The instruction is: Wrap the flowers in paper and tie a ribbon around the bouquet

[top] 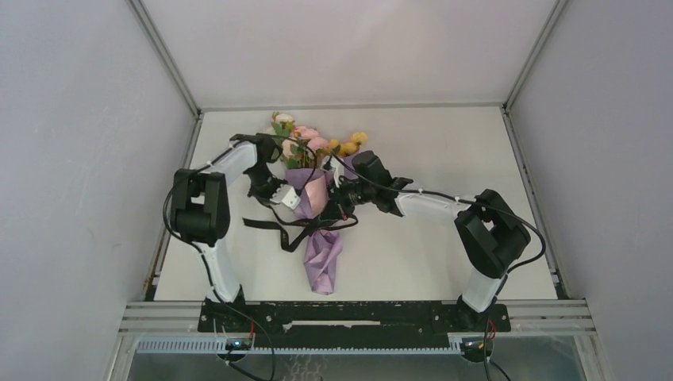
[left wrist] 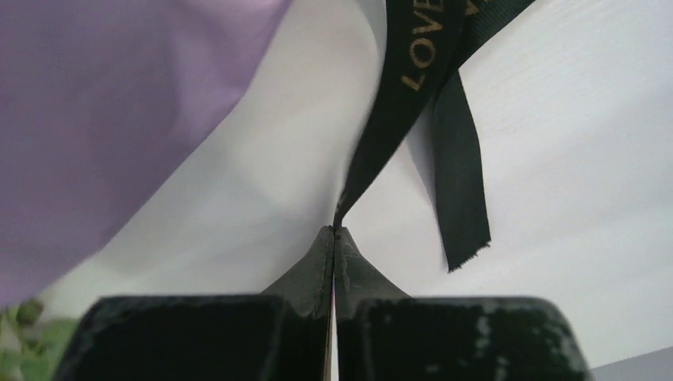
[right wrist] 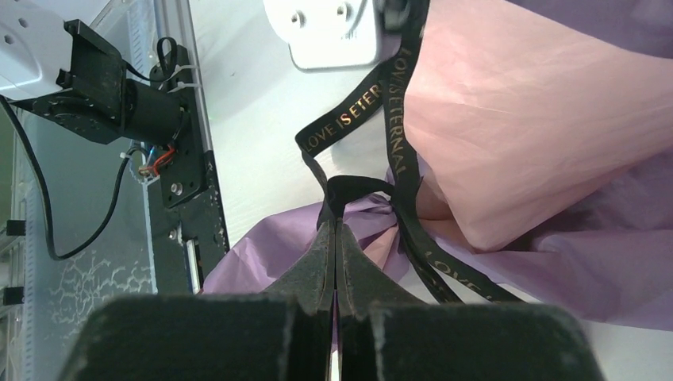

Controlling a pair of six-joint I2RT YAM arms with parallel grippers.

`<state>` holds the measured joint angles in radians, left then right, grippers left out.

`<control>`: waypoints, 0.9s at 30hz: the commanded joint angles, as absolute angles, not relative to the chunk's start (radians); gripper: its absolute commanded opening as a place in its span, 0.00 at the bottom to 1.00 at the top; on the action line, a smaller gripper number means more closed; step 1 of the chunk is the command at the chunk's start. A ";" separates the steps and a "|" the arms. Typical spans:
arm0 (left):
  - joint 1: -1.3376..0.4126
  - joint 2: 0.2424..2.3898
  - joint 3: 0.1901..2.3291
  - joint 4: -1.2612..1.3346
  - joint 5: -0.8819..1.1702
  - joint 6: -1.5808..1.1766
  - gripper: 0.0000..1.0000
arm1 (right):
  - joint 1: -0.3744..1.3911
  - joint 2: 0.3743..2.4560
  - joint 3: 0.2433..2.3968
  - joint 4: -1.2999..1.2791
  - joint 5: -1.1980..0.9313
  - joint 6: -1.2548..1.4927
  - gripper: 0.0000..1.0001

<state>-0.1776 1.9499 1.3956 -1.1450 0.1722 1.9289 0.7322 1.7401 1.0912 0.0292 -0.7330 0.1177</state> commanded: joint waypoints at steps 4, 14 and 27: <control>-0.148 1.670 1.431 -1.359 0.327 1.738 0.00 | 0.750 1.674 1.103 0.054 -0.646 0.141 0.00; -0.526 1.195 1.235 -1.414 0.687 1.248 0.00 | 0.762 1.642 1.102 0.079 -0.565 0.227 0.00; -0.944 1.197 1.362 -0.846 0.781 0.456 0.00 | 0.743 1.563 1.103 0.032 -0.503 0.244 0.00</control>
